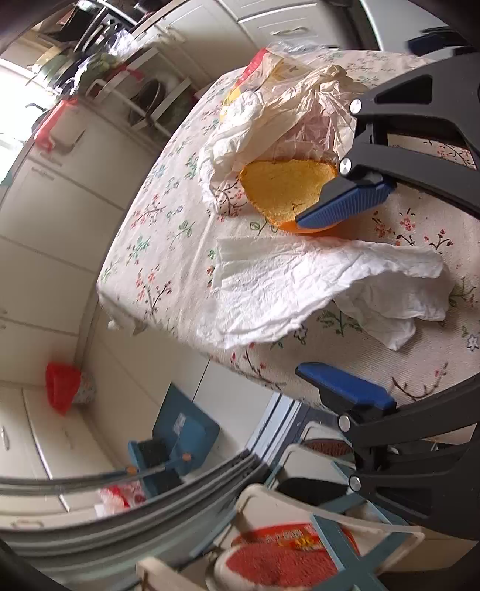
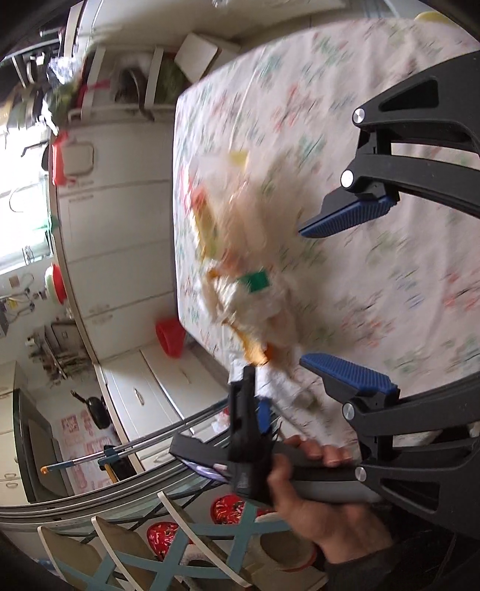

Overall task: Collect trash
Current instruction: 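Grasp a white tissue with the left tool while the right tool grasps tissue, then lift the tissue with the left tool while the right tool grasps the red-print plastic bag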

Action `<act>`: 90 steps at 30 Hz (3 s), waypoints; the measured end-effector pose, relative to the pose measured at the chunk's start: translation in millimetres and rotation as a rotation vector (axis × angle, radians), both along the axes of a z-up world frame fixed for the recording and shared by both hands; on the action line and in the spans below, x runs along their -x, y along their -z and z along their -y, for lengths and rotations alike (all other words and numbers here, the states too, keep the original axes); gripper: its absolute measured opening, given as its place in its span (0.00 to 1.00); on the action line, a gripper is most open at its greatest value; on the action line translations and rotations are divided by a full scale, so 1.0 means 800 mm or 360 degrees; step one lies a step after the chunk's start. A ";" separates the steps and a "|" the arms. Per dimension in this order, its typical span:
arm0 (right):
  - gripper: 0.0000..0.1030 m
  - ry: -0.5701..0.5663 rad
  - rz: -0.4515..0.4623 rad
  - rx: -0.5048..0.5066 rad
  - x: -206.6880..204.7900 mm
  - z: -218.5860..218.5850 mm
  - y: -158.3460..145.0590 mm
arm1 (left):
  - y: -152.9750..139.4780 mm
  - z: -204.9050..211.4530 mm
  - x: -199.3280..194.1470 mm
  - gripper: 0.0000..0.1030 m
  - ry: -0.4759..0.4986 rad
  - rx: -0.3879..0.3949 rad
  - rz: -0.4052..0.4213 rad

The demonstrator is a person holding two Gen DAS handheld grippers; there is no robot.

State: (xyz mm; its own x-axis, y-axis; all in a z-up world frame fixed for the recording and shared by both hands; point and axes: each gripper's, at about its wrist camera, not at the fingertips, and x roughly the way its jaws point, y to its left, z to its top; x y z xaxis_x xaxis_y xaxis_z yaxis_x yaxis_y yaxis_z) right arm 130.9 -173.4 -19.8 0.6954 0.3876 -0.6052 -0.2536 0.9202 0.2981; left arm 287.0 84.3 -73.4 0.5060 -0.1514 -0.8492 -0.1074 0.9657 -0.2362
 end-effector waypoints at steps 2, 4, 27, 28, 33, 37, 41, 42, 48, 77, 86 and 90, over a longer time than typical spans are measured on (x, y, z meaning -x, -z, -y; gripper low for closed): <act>0.64 0.0003 -0.0027 -0.0041 -0.022 -0.011 0.002 | 0.001 0.003 -0.002 0.58 0.0050 -0.0023 0.0001; 0.64 0.0030 -0.0066 -0.0109 -0.045 -0.017 0.006 | 0.000 0.005 -0.005 0.50 0.0084 0.0001 0.0000; 0.12 0.0104 -0.0339 -0.0164 0.016 0.061 0.020 | -0.016 0.179 0.080 0.04 0.1207 0.0130 0.0034; 0.12 0.0121 -0.0356 -0.0188 0.027 0.072 0.019 | -0.017 0.180 0.087 0.04 0.1207 0.0122 0.0033; 0.12 0.0156 -0.0374 -0.0261 0.054 0.102 0.020 | -0.023 0.162 0.105 0.04 0.1087 0.0126 0.0026; 0.15 0.0160 -0.0395 -0.0291 0.063 0.106 0.028 | -0.023 0.139 0.121 0.03 0.0986 0.0158 0.0044; 0.40 0.0144 -0.0445 -0.0266 0.068 0.110 0.034 | -0.012 0.128 0.137 0.04 0.0851 0.0126 -0.0002; 0.52 0.0158 -0.0440 -0.0256 0.071 0.114 0.035 | -0.006 0.126 0.139 0.05 0.0829 0.0108 -0.0026; 0.59 0.0300 -0.0369 -0.0312 0.080 0.145 0.029 | -0.003 0.129 0.140 0.23 0.0790 0.0105 -0.0029; 0.23 -0.0144 -0.0292 0.0075 0.056 0.008 0.042 | -0.020 0.146 0.155 0.04 0.0869 -0.0036 0.0128; 0.23 -0.0129 -0.0034 -0.0178 0.094 0.050 -0.011 | -0.070 0.154 0.180 0.04 0.0808 -0.0015 0.0508; 0.23 -0.0080 -0.0027 -0.0201 0.096 0.063 -0.014 | -0.072 0.163 0.180 0.04 0.0784 -0.0019 0.0527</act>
State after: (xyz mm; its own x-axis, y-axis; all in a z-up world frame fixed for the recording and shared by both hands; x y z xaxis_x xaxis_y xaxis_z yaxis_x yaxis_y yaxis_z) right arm 54.0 -223.6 -8.5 0.6632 0.4955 -0.5609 -0.2923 0.8614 0.4154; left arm 143.1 -45.8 -15.5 0.6168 -0.4272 -0.6611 0.4316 0.8859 -0.1698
